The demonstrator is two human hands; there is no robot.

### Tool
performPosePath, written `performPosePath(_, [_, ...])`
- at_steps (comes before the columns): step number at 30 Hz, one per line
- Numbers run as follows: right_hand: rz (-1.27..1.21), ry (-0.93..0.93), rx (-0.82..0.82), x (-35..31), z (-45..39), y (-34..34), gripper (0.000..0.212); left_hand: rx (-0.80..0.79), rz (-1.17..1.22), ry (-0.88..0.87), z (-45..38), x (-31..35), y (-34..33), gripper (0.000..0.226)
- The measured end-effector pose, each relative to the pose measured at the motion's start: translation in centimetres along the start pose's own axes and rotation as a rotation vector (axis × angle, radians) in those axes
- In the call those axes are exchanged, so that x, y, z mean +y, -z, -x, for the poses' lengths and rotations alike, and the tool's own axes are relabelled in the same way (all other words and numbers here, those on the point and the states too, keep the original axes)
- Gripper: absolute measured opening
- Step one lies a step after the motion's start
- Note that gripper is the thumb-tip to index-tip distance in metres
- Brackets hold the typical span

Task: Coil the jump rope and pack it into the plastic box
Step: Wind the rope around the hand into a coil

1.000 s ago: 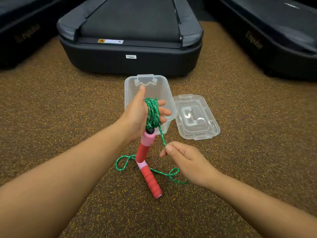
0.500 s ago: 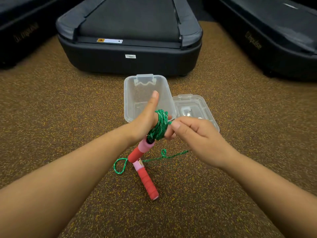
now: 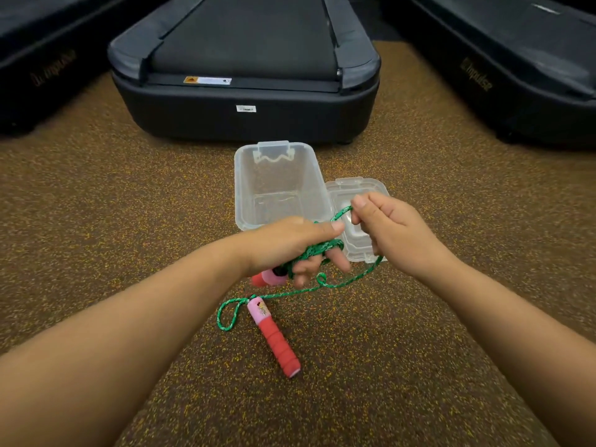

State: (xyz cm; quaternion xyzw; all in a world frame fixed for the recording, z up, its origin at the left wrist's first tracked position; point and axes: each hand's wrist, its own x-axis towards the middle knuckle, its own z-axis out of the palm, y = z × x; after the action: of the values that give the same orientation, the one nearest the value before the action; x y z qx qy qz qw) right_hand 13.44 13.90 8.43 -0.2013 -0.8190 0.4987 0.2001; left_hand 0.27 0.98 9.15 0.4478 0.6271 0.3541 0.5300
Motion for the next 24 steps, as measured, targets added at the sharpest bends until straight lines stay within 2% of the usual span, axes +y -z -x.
performPosePath(3, [-0.033, -0.093, -0.005, 1.5, 0.2, -0.4, 0.032, 0.061, 0.067, -0.037, -0.2, 0.2, 0.3, 0.053])
performPosePath(9, [-0.295, -0.236, -0.071, 3.3, 1.6, -1.8, 0.033, 0.186, 0.558, -0.100, -0.3, 0.7, 1.0, 0.046])
performPosePath(15, [-0.488, -0.354, -0.053, 5.4, 2.6, -0.9, 0.031, 0.375, 0.764, -0.154, -0.4, 0.3, 2.2, 0.046])
performPosePath(20, [-0.429, -0.385, 0.091, 6.3, 2.6, 1.6, 0.033, 0.433, 0.829, -0.162, -0.6, -0.4, 2.9, 0.044])
performPosePath(22, [-0.298, -0.348, 0.203, 5.7, 2.2, 2.2, 0.032, 0.438, 0.827, -0.157, -0.7, -0.5, 2.7, 0.044])
performPosePath(24, [-0.063, -0.281, 0.251, 5.4, 1.9, 2.2, 0.027, 0.442, 0.845, -0.164, -0.8, -0.5, 2.7, 0.044])
